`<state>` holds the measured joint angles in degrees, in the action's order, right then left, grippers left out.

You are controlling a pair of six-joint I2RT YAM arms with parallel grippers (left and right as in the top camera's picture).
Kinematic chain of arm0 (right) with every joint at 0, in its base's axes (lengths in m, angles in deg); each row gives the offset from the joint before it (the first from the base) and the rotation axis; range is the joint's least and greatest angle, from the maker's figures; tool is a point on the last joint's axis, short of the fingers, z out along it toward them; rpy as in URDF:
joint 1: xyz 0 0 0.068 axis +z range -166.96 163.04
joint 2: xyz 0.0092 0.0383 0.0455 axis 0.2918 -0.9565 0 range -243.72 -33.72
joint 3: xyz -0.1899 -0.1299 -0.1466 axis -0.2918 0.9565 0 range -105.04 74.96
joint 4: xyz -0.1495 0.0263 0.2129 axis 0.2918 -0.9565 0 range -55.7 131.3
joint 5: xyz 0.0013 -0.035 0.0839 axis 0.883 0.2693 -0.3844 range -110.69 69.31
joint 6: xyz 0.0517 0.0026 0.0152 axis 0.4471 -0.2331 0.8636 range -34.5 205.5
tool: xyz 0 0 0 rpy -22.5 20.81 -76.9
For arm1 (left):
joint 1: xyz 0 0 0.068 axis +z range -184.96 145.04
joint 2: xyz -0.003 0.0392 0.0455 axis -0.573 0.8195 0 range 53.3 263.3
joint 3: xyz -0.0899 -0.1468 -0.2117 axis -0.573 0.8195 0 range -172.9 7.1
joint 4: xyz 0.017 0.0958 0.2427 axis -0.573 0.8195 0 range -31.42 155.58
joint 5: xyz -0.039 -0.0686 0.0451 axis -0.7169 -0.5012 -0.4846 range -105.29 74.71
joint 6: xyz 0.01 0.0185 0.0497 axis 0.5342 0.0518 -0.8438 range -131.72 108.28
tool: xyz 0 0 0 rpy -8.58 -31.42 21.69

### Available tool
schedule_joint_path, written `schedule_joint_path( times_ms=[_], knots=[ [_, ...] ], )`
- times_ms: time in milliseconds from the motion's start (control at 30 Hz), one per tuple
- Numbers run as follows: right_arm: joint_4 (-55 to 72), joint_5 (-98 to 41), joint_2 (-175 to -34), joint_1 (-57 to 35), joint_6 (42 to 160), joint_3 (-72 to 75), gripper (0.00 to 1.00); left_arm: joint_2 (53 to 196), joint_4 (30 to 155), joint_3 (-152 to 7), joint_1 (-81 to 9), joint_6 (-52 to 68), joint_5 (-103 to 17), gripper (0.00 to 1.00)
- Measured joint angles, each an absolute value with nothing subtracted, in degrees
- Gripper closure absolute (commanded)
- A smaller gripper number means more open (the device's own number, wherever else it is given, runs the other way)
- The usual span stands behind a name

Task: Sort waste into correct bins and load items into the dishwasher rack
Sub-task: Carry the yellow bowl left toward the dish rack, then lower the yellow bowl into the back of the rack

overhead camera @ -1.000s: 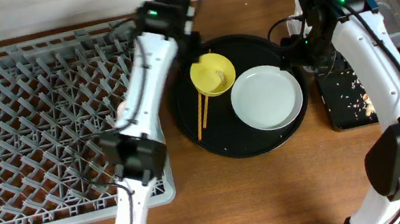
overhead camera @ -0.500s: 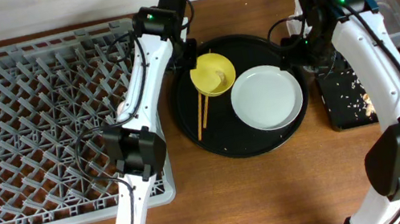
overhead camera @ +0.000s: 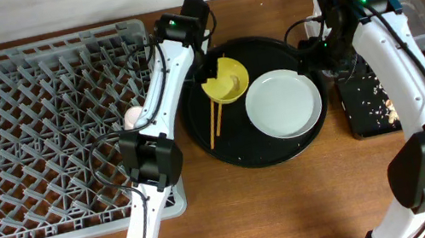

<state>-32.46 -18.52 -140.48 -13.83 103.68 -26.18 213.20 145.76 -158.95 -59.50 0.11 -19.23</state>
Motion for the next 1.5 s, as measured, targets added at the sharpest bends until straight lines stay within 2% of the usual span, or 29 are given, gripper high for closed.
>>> schedule_joint_path(
  times_ms=[167,233,300,333,533,800,933,1200,1500],
  knots=[
    [-32.5,-18.5,-140.5,-13.8,103.7,-26.2,0.09,212.3,151.3,-169.8,-58.7,-1.0,-19.0,0.99],
    [-32.4,-18.5,-140.5,-13.8,103.7,-26.2,0.08,201.4,150.9,-171.9,-56.3,-5.8,-5.8,0.99],
    [-32.4,-18.5,-140.5,-13.8,103.6,-26.2,0.08,199.4,150.9,-172.1,-56.1,-7.5,4.5,1.0],
    [-32.4,-18.5,-140.5,-13.8,103.7,-26.2,0.08,197.9,150.9,-172.0,-55.8,-9.0,16.2,1.0],
    [-33.1,-18.5,-140.5,-13.8,103.7,-26.2,0.08,197.3,145.5,-164.2,-47.4,-21.2,35.1,1.0],
    [-30.8,-18.5,-140.5,-13.8,103.7,-26.2,0.08,197.3,126.2,-156.6,-38.9,-34.8,39.8,1.0],
    [-30.6,-18.5,-140.5,-13.8,103.7,-26.2,0.08,197.3,124.7,-154.2,-39.5,-38.2,40.1,1.0],
    [-30.5,-18.5,-140.5,-13.8,103.7,-26.2,0.08,197.3,122.2,-139.3,-41.0,-40.4,41.3,1.0],
    [-30.5,-18.5,-140.5,-13.8,103.7,-26.2,0.08,197.3,119.8,-138.6,-45.5,-40.6,43.5,1.0]
  ],
)
